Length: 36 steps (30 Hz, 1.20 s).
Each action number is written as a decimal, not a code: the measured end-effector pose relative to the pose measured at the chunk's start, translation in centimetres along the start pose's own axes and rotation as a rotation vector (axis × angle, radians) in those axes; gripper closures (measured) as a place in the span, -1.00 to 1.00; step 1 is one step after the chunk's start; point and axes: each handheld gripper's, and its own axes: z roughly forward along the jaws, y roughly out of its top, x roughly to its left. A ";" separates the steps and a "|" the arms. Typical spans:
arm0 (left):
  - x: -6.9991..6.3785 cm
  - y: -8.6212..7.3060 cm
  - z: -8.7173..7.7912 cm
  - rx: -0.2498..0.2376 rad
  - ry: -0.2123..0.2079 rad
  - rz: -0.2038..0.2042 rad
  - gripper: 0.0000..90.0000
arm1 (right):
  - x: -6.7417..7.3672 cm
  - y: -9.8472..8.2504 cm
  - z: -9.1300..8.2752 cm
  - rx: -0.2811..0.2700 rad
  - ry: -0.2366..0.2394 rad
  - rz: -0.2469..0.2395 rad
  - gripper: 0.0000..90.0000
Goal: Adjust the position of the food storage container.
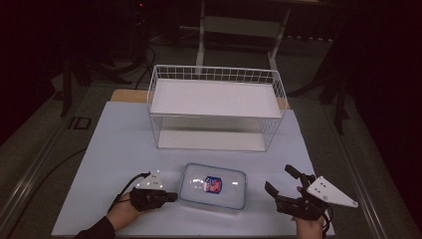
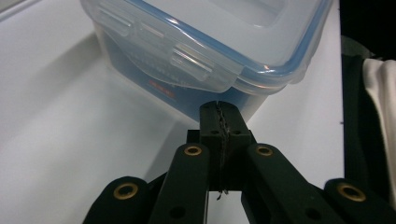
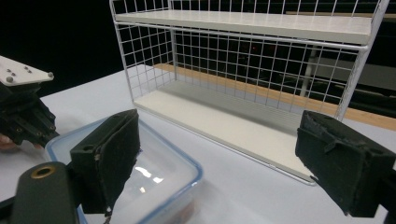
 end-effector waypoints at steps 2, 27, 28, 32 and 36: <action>-0.3 0.2 0.5 0.006 -0.009 0.005 0.99 | 0.0 0.0 0.0 -0.001 0.001 -0.003 -0.70; -1.4 1.9 3.2 0.050 -0.074 0.041 0.94 | 0.0 0.0 0.0 -0.007 -0.002 -0.018 -0.70; -1.2 1.8 2.8 0.051 -0.064 0.035 0.90 | 0.1 0.0 0.1 -0.008 -0.001 -0.025 -0.70; -0.1 1.8 1.0 0.009 -0.040 -0.047 0.66 | 0.4 -0.1 0.2 0.002 0.003 -0.044 -0.70; 0.2 3.0 -0.6 -0.092 -0.020 -0.129 0.13 | 0.5 0.0 0.1 -0.003 -0.001 -0.044 -0.70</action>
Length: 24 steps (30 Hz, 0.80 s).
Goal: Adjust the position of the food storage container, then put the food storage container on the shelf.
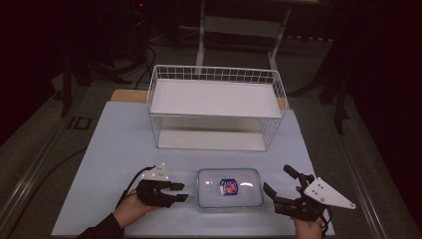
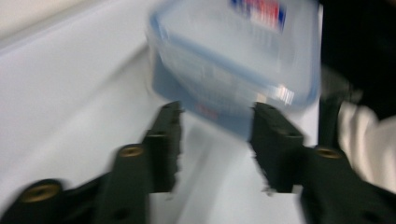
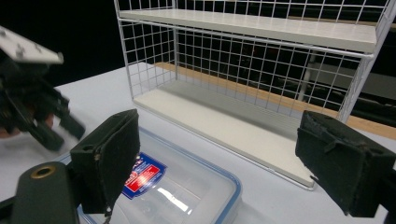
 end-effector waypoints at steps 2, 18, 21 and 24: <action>-0.1 0.7 -0.4 -0.043 0.008 -0.061 -0.06 | 0.0 0.0 0.0 0.000 -0.002 0.000 -0.70; 2.1 0.5 3.5 -0.021 -0.142 -0.675 -0.42 | -0.4 0.3 0.4 0.006 -0.032 -0.020 -0.77; 2.0 0.5 4.0 -0.004 -0.175 -0.703 -0.37 | -0.3 0.0 0.6 0.027 -0.003 -0.030 -0.77; 2.1 0.3 4.5 0.017 -0.210 -0.734 -0.35 | -0.1 -0.2 0.9 0.053 -0.004 -0.039 -0.77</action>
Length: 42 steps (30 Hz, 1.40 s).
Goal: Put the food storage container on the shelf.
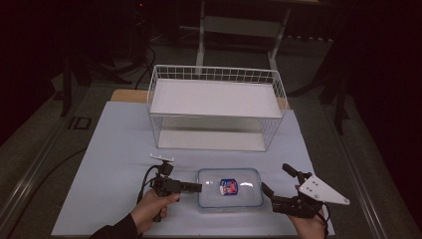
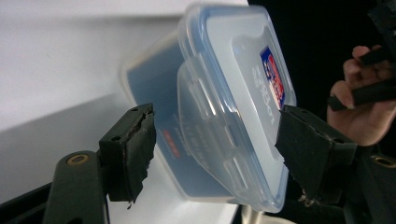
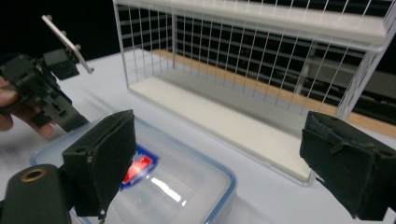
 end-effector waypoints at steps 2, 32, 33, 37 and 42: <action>0.1 0.0 0.3 0.008 -0.014 0.002 -0.25 | 0.2 -0.3 0.5 0.043 0.030 0.009 -0.77; -2.1 -0.7 0.1 0.020 -0.022 0.172 0.28 | -5.6 -5.1 3.9 0.460 0.391 0.622 -0.31; -2.2 -0.7 0.1 0.018 -0.021 0.176 0.28 | -5.6 -5.3 3.9 0.464 0.400 0.630 -0.27; -2.4 -0.9 0.1 0.016 -0.019 0.198 0.29 | -5.8 -5.6 3.9 0.483 0.421 0.677 -0.15; -2.5 -1.0 0.1 0.014 -0.015 0.207 0.29 | -6.1 -6.1 4.1 0.503 0.446 0.722 -0.14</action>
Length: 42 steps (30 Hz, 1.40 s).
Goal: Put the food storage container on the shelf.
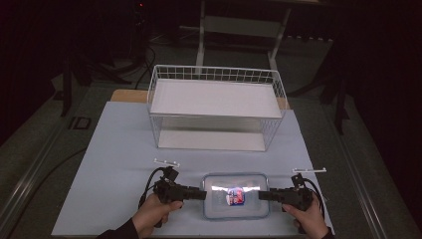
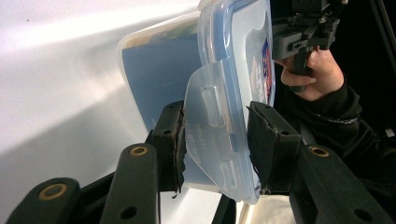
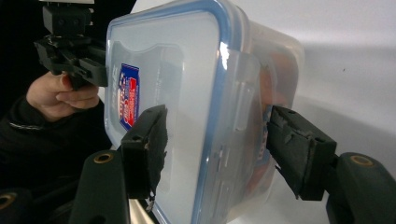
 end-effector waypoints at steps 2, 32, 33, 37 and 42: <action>0.2 -0.1 0.0 -0.005 -0.003 -0.019 0.29 | -0.1 0.0 -0.2 -0.004 0.005 -0.001 0.03; -3.7 2.8 -4.1 -0.133 0.072 0.092 0.31 | 4.8 3.3 -1.7 -0.123 -0.029 -0.138 0.15; -3.8 3.1 -4.4 -0.135 0.075 0.092 0.31 | 5.0 3.5 -1.7 -0.127 -0.025 -0.138 0.15; -4.3 4.0 -5.3 -0.162 0.088 0.109 0.31 | 5.7 4.7 -1.7 -0.145 -0.022 -0.157 0.15; -5.0 5.0 -6.3 -0.187 0.102 0.129 0.31 | 6.5 5.8 -1.7 -0.157 -0.022 -0.181 0.15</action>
